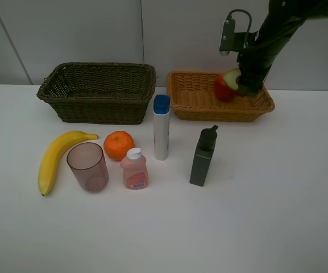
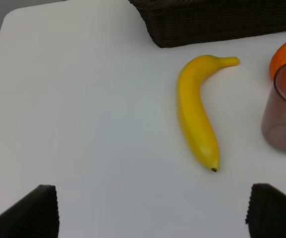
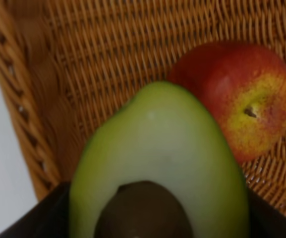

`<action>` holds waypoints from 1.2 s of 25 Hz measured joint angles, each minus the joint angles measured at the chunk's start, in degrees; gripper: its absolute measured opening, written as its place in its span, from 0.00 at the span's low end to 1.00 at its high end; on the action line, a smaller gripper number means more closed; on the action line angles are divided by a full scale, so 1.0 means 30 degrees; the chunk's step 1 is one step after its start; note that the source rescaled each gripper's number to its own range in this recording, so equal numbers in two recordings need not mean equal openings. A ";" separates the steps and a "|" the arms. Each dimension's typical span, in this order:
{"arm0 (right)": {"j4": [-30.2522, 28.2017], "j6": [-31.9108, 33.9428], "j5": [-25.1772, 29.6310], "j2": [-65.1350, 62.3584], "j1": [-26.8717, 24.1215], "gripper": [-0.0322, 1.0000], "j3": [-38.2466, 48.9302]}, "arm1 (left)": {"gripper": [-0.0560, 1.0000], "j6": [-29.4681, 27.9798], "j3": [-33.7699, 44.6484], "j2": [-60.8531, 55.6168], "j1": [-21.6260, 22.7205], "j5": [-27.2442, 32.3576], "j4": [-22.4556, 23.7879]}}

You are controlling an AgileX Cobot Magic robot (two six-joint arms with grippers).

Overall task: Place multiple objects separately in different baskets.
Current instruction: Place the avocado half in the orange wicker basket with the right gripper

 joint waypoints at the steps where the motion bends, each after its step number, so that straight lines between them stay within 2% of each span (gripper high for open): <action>1: 0.0000 -0.0060 -0.0153 0.0236 -0.0155 0.42 -0.0029 | 1.00 0.0000 0.0000 0.0000 0.0000 0.0000 0.0000; 9: -0.0039 -0.0124 -0.1726 0.1472 -0.1201 0.42 -0.0155 | 1.00 0.0000 0.0000 0.0000 0.0000 0.0000 0.0000; 19: 0.0377 -0.0132 -0.3001 0.2352 -0.1465 0.42 -0.0155 | 1.00 0.0000 0.0000 0.0000 0.0000 0.0000 0.0000; 30: 0.0905 -0.0186 -0.3117 0.2417 -0.1465 0.42 -0.0155 | 1.00 0.0000 0.0000 0.0000 0.0000 0.0000 0.0000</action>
